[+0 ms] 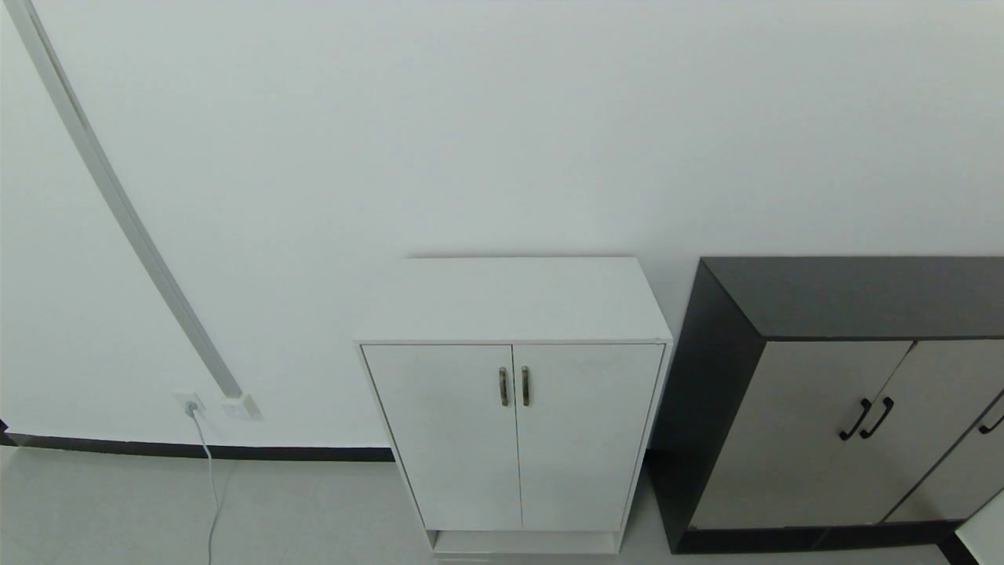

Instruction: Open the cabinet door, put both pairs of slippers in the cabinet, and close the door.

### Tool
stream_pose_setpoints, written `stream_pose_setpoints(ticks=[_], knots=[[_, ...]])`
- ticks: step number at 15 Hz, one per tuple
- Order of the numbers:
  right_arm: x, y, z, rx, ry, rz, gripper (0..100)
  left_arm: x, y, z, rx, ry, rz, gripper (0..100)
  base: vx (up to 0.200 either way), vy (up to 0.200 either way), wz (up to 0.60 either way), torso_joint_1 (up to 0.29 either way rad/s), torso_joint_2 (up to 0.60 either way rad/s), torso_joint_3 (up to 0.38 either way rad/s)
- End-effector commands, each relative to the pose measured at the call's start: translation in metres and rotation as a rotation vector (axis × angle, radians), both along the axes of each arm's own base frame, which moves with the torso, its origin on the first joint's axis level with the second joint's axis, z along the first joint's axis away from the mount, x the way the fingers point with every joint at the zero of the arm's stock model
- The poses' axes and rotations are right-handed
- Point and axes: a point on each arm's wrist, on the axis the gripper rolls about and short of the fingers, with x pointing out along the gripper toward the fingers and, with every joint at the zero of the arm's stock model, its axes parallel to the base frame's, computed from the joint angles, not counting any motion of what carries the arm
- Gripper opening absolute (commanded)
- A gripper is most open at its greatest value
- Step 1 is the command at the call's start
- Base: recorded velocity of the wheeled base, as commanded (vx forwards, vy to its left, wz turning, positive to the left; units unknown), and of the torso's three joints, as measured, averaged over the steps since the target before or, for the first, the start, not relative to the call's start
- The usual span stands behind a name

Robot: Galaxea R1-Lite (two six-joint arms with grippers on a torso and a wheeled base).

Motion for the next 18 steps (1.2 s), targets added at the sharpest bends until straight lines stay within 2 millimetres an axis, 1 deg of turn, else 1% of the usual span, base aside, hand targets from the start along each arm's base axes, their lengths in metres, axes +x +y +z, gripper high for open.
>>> stream_pose_setpoints(ticks=[1,5,8,11,13,18], knots=[[0.0006,0.0001,0.0001,-0.004,0.008,-0.006,0,0.0001,0.0,0.0002,-0.001,0.0,-0.001,0,0.0,0.0,0.0,0.0,0.0,0.0],[-0.0004,0.0005,-0.0001,-0.006,-0.005,-0.039,0,0.0001,0.0,0.0001,-0.001,0.001,0.001,0,0.0,0.0,0.0,0.0,0.0,0.0],[-0.0071,0.0014,-0.0015,-0.007,-0.091,-0.093,0,0.0001,0.0,0.0001,-0.001,0.001,-0.001,0,0.0,0.0,0.0,0.0,0.0,0.0],[-0.007,0.0011,-0.0017,0.012,-0.09,-0.106,0,0.0001,0.0,0.0001,-0.001,0.001,-0.001,0,0.0,0.0,0.0,0.0,0.0,0.0],[-0.007,0.0009,-0.0013,0.075,-0.093,-0.115,0,0.0001,0.0,0.0001,0.001,0.001,-0.001,0,0.0,0.0,0.0,0.0,0.0,0.0],[-0.007,0.0009,-0.0011,0.078,-0.094,-0.116,0,0.0001,0.0,0.0001,0.004,0.001,-0.001,0,0.0,0.0,0.0,0.0,0.0,0.0]])
